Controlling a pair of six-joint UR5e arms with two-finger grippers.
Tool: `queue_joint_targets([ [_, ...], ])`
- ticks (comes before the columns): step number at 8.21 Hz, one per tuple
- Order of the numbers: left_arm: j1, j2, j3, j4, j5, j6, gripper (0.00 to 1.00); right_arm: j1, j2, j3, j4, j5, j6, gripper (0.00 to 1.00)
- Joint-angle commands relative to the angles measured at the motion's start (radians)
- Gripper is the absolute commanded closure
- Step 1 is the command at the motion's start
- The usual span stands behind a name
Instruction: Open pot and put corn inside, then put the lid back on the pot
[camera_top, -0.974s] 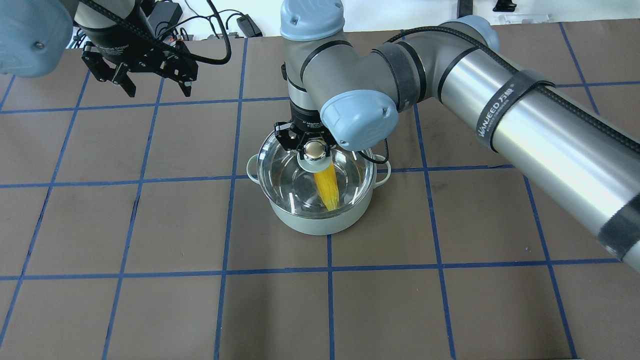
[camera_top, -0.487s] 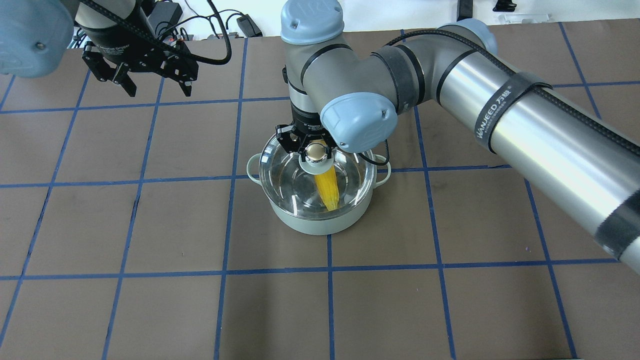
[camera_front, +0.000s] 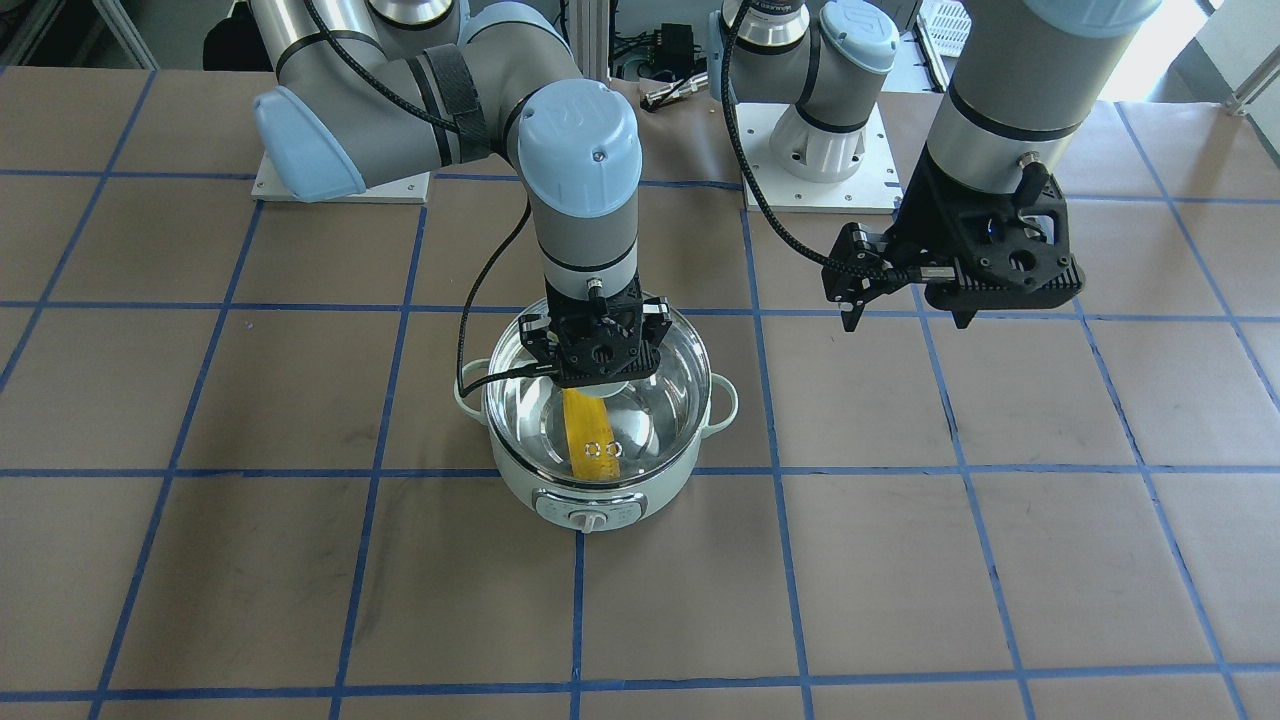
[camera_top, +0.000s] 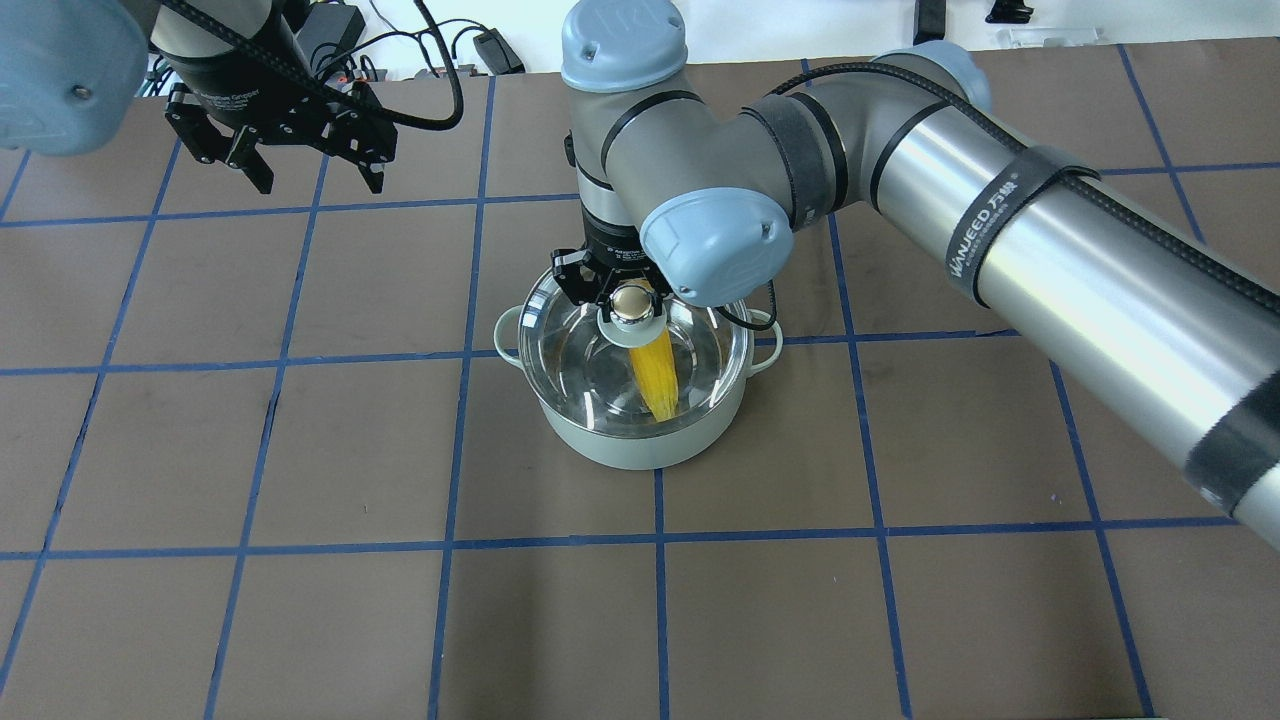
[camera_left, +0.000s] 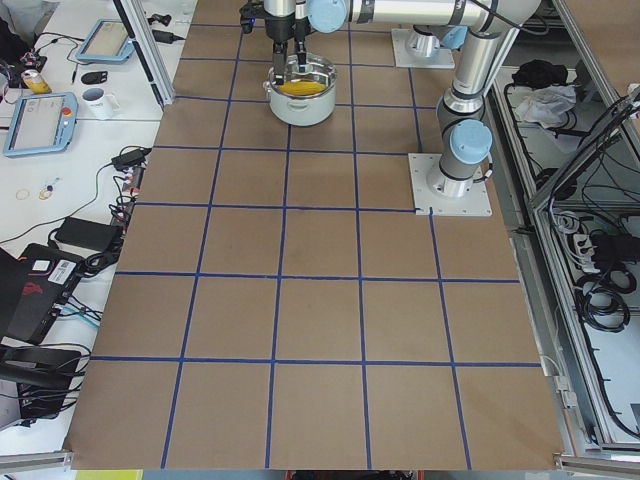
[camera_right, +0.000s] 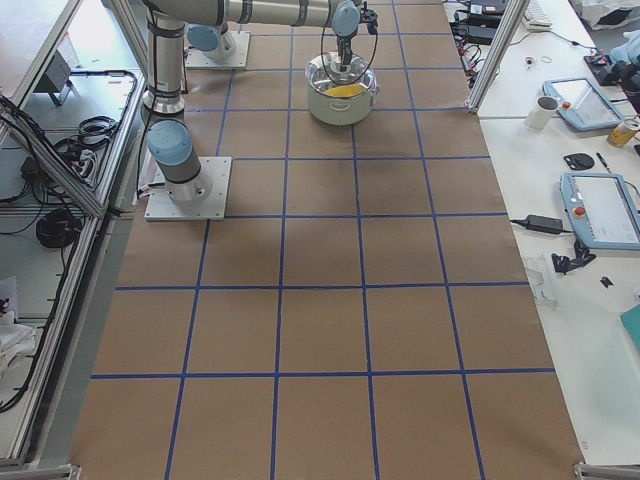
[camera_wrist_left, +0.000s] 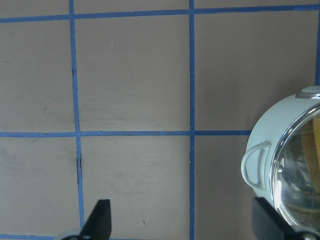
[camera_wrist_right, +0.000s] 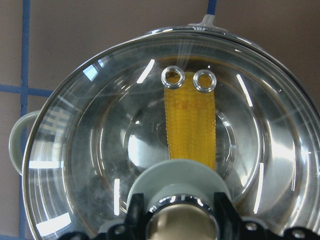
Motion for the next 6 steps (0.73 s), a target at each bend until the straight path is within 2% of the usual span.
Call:
queue_joint_targets([
  [1,-0.002,-0.002,0.011,-0.013,-0.026,-0.005,0.00,0.000,0.004,-0.001,-0.034,0.000,-0.001,0.94],
  [3,-0.002,0.018,0.005,-0.016,-0.060,-0.003,0.00,0.000,0.022,0.001,-0.032,-0.005,0.002,0.91],
  [5,-0.003,0.023,0.004,-0.014,-0.063,-0.003,0.00,0.000,0.023,-0.001,-0.032,-0.005,0.005,0.80],
  [6,-0.003,0.023,-0.001,-0.014,-0.063,-0.003,0.00,-0.001,0.023,-0.001,-0.031,-0.006,0.015,0.80],
])
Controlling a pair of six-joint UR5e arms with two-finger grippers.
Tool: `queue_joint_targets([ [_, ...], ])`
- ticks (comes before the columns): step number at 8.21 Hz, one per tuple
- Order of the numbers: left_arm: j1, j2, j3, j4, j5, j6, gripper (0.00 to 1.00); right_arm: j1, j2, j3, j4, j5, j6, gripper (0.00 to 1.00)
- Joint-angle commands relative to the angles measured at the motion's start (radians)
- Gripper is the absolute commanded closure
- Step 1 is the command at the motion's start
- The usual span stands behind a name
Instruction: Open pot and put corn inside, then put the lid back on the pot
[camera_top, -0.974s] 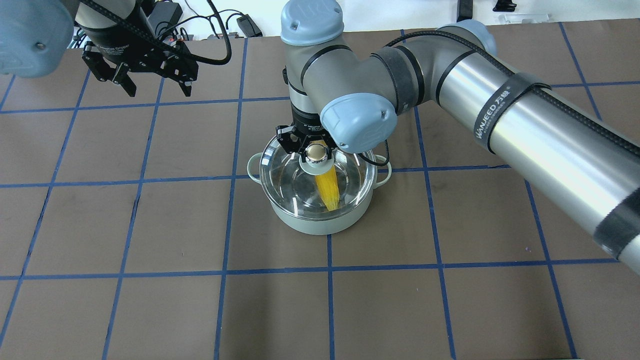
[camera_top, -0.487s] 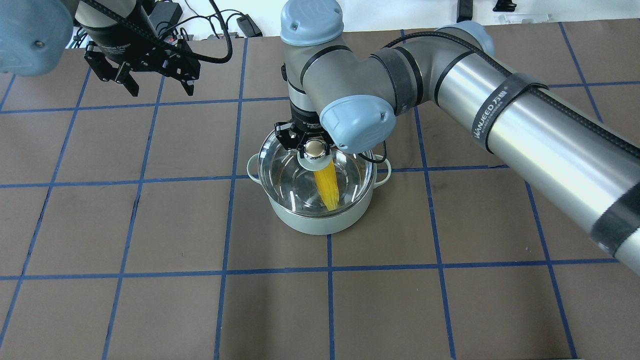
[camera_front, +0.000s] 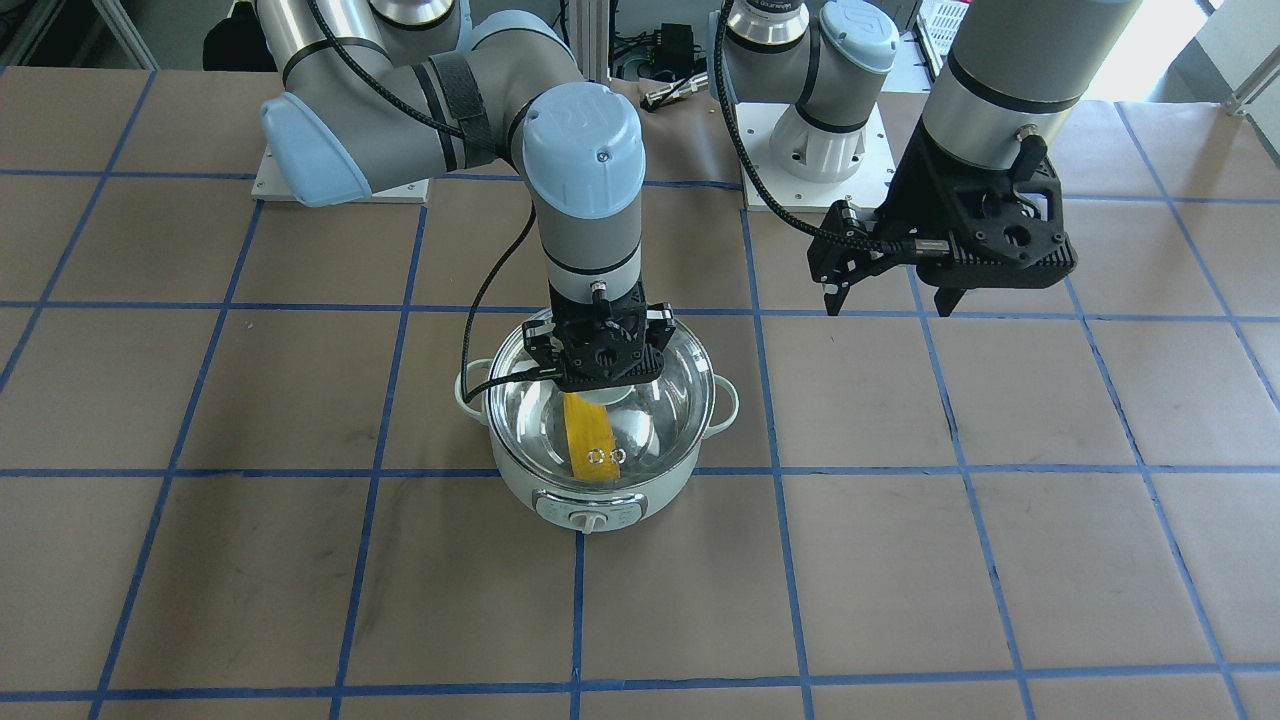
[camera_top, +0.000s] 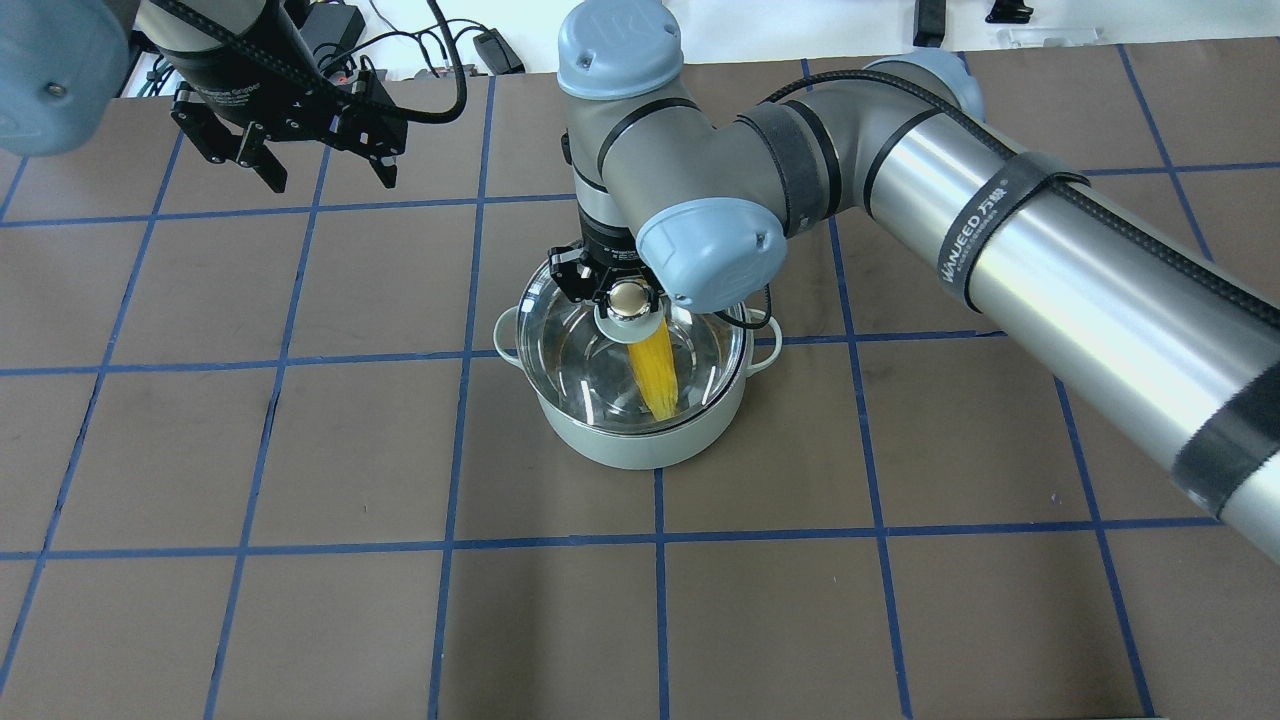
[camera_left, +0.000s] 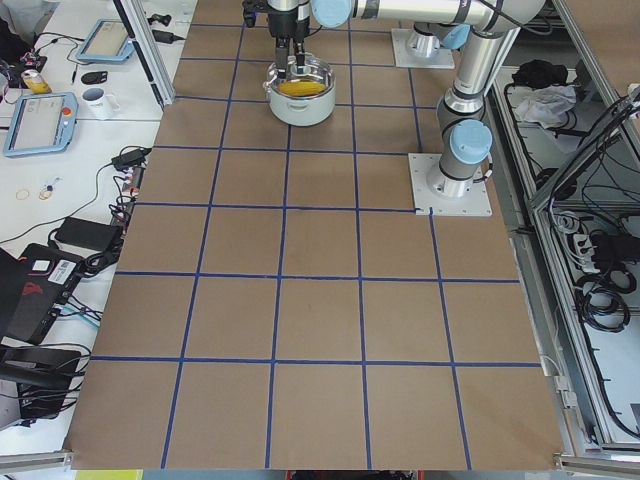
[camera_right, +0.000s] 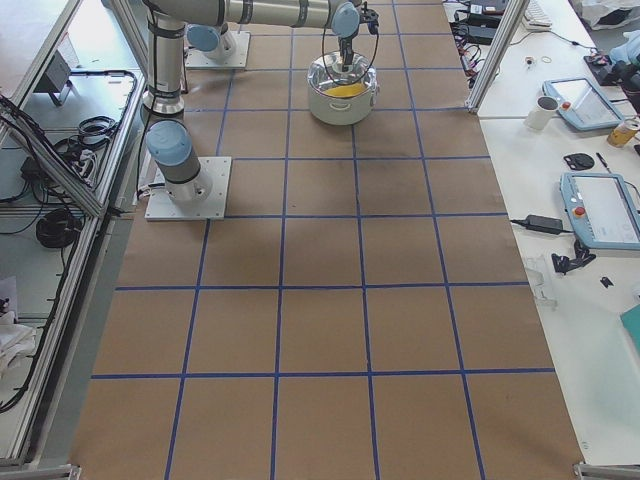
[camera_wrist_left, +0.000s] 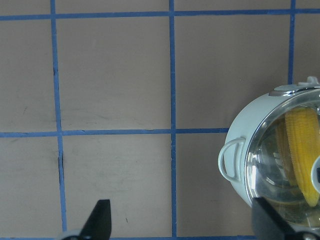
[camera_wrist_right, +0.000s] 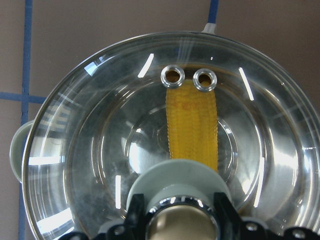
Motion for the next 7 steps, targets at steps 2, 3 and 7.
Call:
queue_joint_targets([
  [2,-0.001,0.003,-0.005,0.000,-0.001,0.000,0.00,-0.002,0.001,0.000,0.002,-0.002,0.014,0.79],
  [3,-0.002,0.007,-0.004,0.002,-0.001,0.000,0.00,-0.002,0.003,-0.001,0.002,-0.003,0.014,0.79],
  [7,-0.002,0.030,-0.057,0.009,-0.001,-0.005,0.00,-0.002,0.003,0.000,0.008,-0.023,0.015,0.69],
])
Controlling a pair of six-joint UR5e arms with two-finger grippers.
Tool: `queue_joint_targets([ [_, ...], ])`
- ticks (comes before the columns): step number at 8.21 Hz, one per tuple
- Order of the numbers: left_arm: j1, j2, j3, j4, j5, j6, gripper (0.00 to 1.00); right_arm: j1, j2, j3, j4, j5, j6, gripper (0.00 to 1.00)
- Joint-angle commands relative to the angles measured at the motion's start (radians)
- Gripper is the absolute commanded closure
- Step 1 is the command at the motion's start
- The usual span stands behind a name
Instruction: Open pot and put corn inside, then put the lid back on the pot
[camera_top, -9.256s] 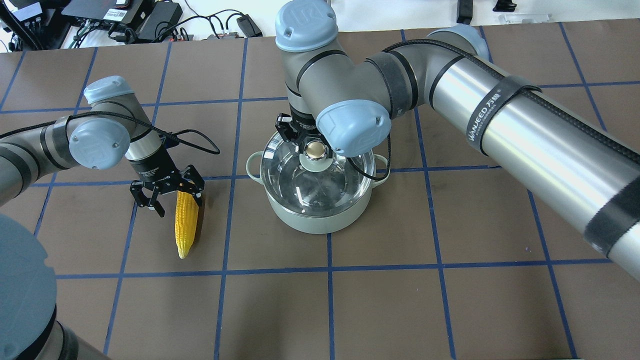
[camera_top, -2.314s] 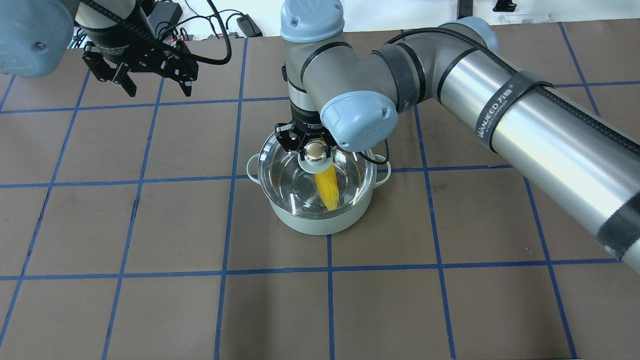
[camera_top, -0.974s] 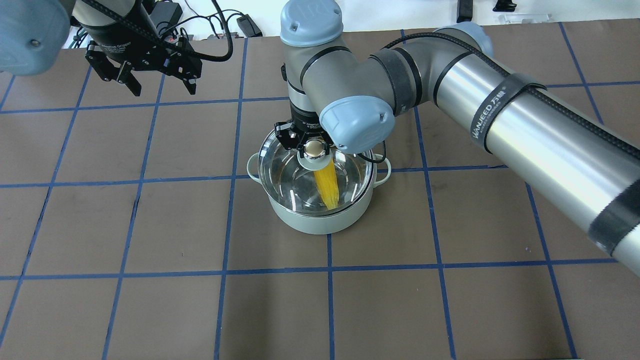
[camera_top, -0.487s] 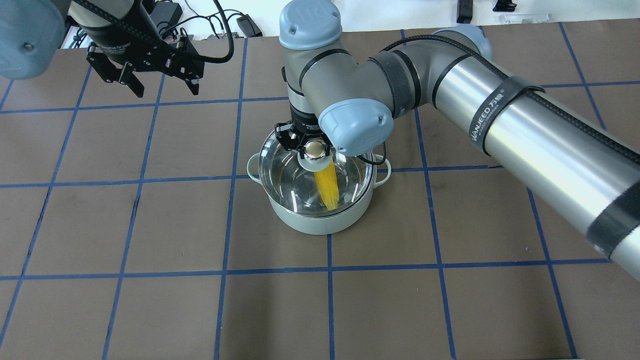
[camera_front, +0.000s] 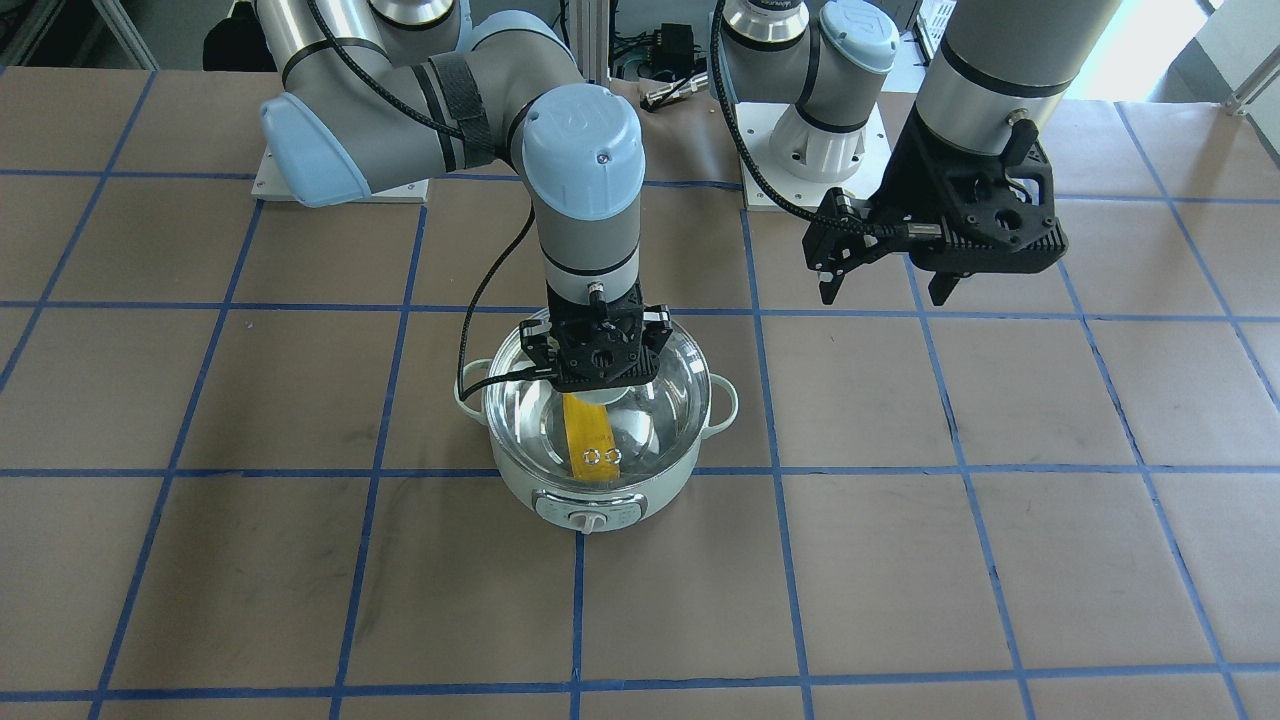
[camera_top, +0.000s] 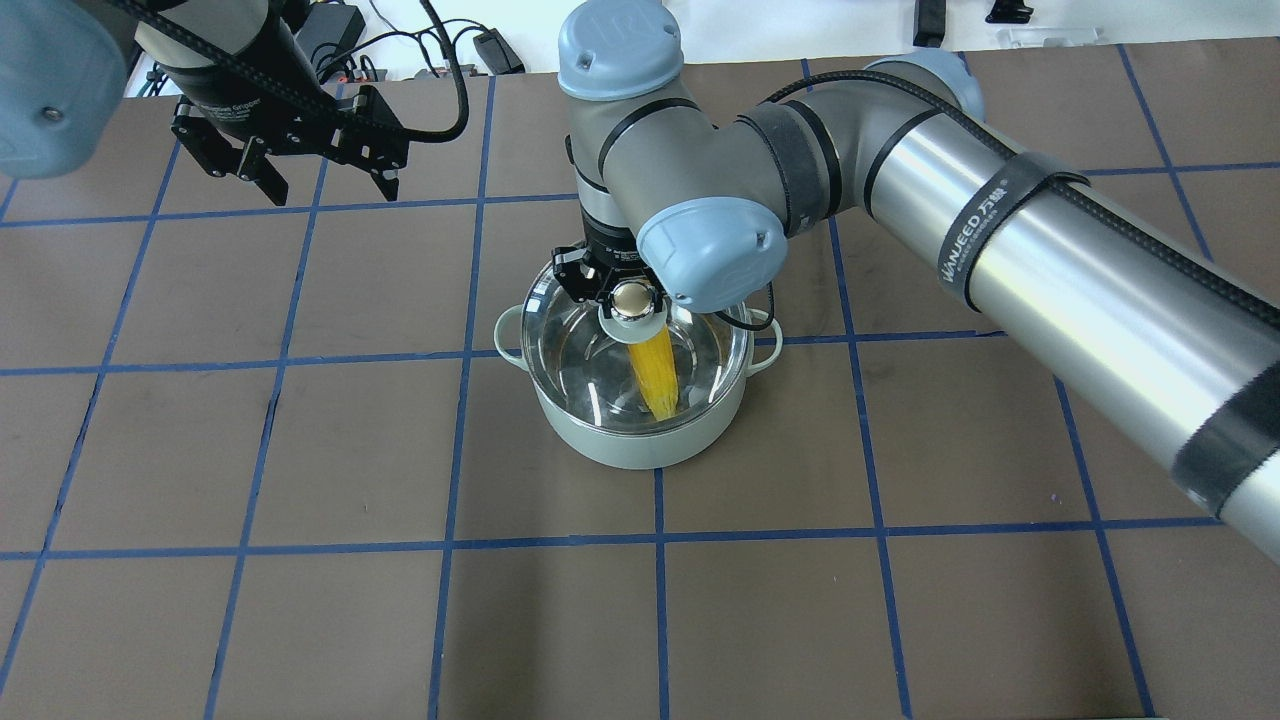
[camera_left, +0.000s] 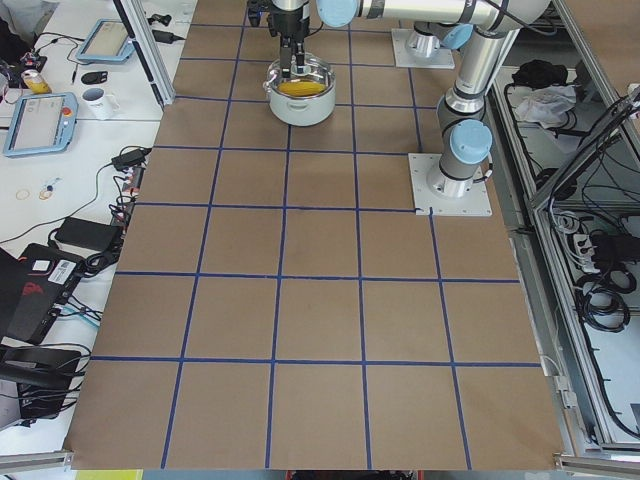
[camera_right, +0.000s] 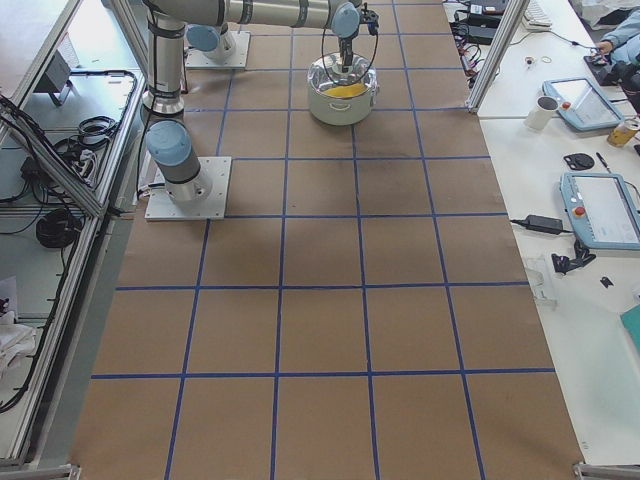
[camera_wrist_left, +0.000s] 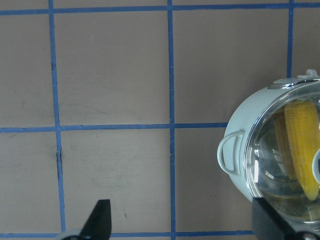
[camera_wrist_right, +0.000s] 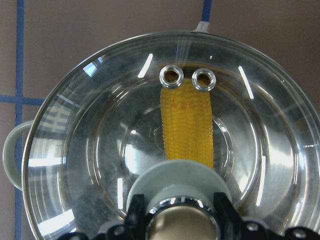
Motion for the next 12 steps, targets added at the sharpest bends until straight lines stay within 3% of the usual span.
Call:
queue_joint_targets([
  [1,0.001,0.005,-0.031,0.008,0.001,-0.001,0.00,0.000,0.001,0.000,0.002,-0.013,0.000,0.67],
  [2,0.001,0.005,-0.032,0.008,0.001,-0.001,0.00,0.000,0.001,0.000,0.002,-0.006,0.002,0.57],
  [4,0.001,0.005,-0.032,0.008,0.001,-0.001,0.00,0.000,0.001,0.000,0.002,0.000,0.003,0.46],
  [5,0.001,0.008,-0.032,0.008,0.002,0.001,0.00,0.000,0.001,0.000,0.002,0.000,0.003,0.45],
  [6,0.001,0.009,-0.032,0.008,0.002,0.001,0.00,0.000,0.001,0.000,0.002,0.003,0.028,0.37],
  [11,0.001,0.031,-0.034,0.003,0.004,0.001,0.00,0.000,-0.001,-0.001,0.002,-0.009,0.039,0.25],
  [12,0.001,0.036,-0.035,0.001,0.004,-0.001,0.00,0.000,-0.001,-0.003,0.002,-0.011,0.039,0.31],
])
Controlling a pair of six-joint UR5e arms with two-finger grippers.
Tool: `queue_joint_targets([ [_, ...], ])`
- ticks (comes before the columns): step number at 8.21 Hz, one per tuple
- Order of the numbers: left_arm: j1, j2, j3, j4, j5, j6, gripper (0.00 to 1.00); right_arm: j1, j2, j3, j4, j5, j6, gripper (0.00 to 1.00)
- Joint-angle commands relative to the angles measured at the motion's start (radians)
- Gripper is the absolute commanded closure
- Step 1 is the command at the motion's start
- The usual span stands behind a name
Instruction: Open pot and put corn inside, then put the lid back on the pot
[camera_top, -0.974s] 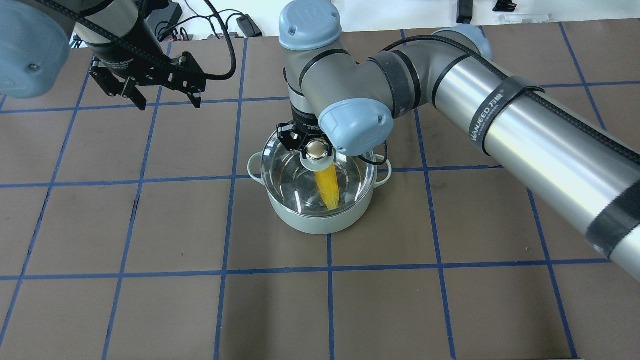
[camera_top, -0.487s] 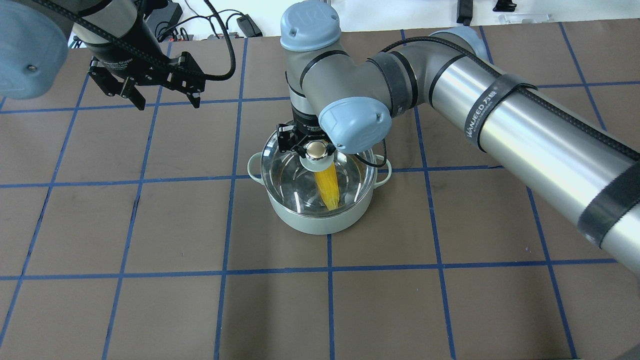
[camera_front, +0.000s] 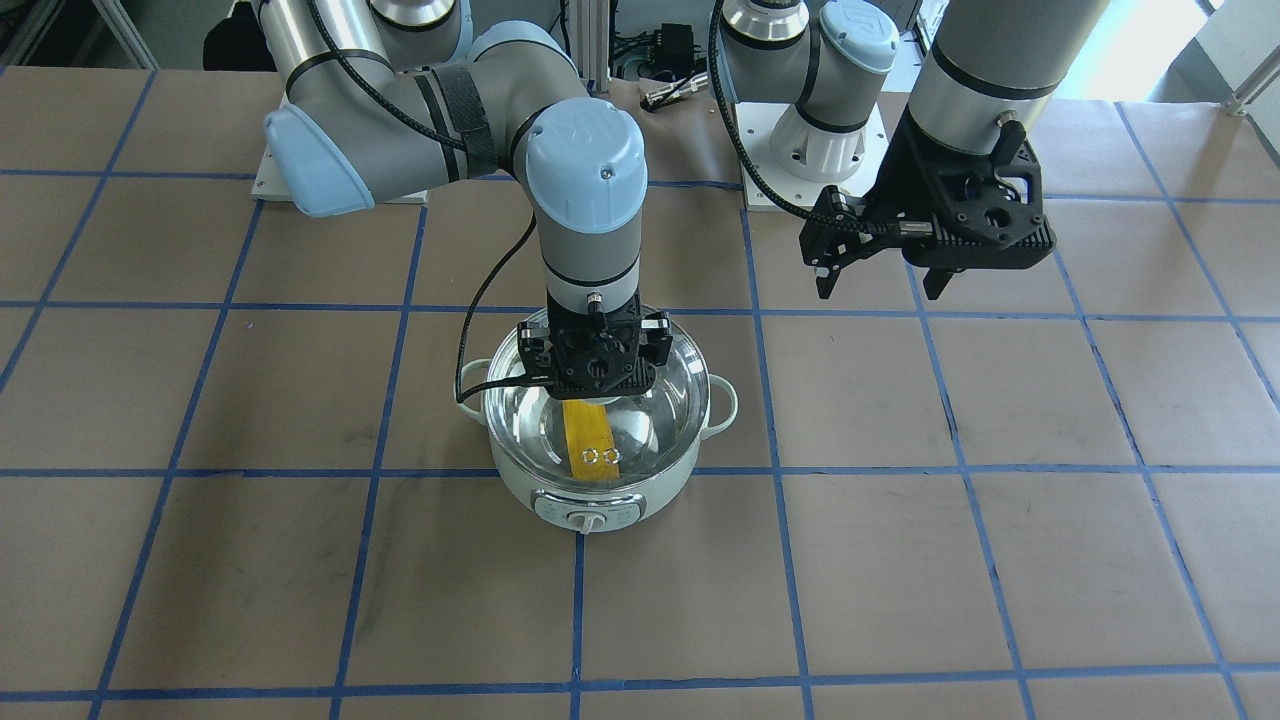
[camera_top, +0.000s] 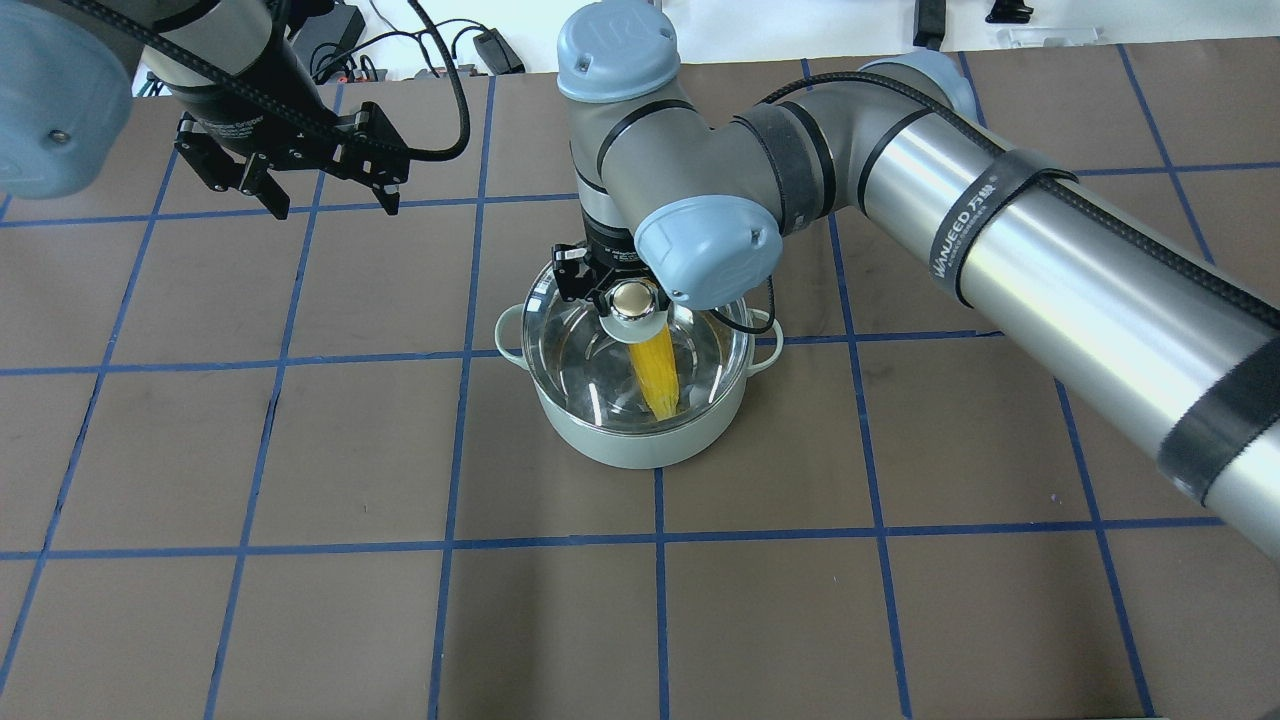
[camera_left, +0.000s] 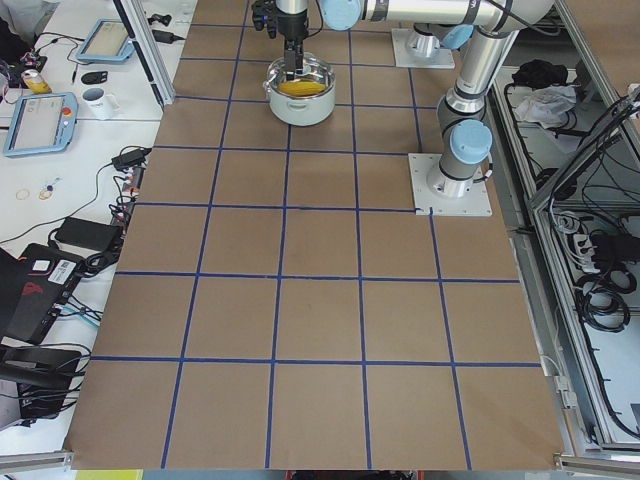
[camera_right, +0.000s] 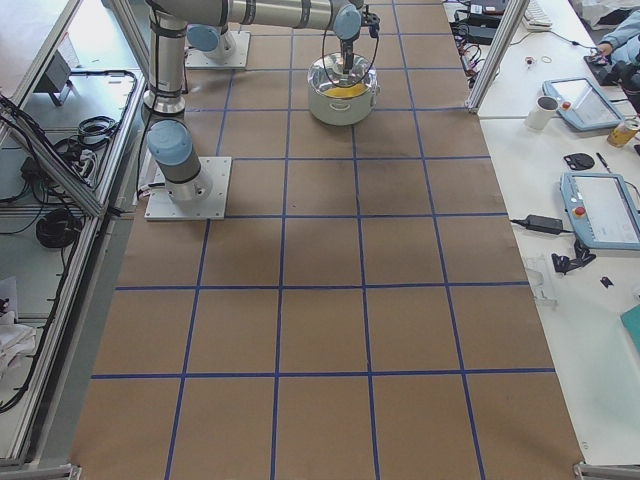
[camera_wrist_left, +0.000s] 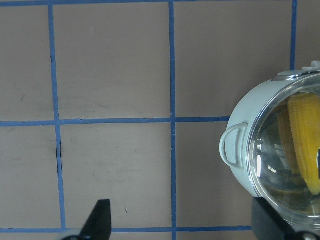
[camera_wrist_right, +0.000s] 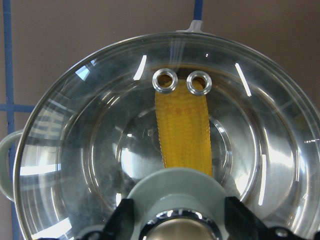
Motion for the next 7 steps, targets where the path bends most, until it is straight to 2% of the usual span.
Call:
queue_joint_targets([
  [1,0.000,0.014,-0.002,-0.002,-0.001,-0.005,0.00,0.000,-0.001,-0.004,0.000,-0.003,-0.001,0.51],
  [2,0.000,0.009,-0.002,-0.004,-0.002,-0.065,0.00,0.000,-0.002,-0.005,0.001,-0.002,-0.001,0.65],
  [3,0.000,0.009,-0.002,-0.005,-0.001,-0.089,0.00,0.000,-0.005,-0.005,0.006,0.000,-0.001,0.70],
  [5,0.000,0.008,-0.002,-0.008,0.008,-0.091,0.00,-0.002,-0.011,-0.007,0.018,0.001,0.006,0.78],
  [7,0.000,0.002,-0.002,-0.010,0.010,-0.093,0.00,-0.005,-0.013,-0.008,0.037,0.003,0.006,0.79],
])
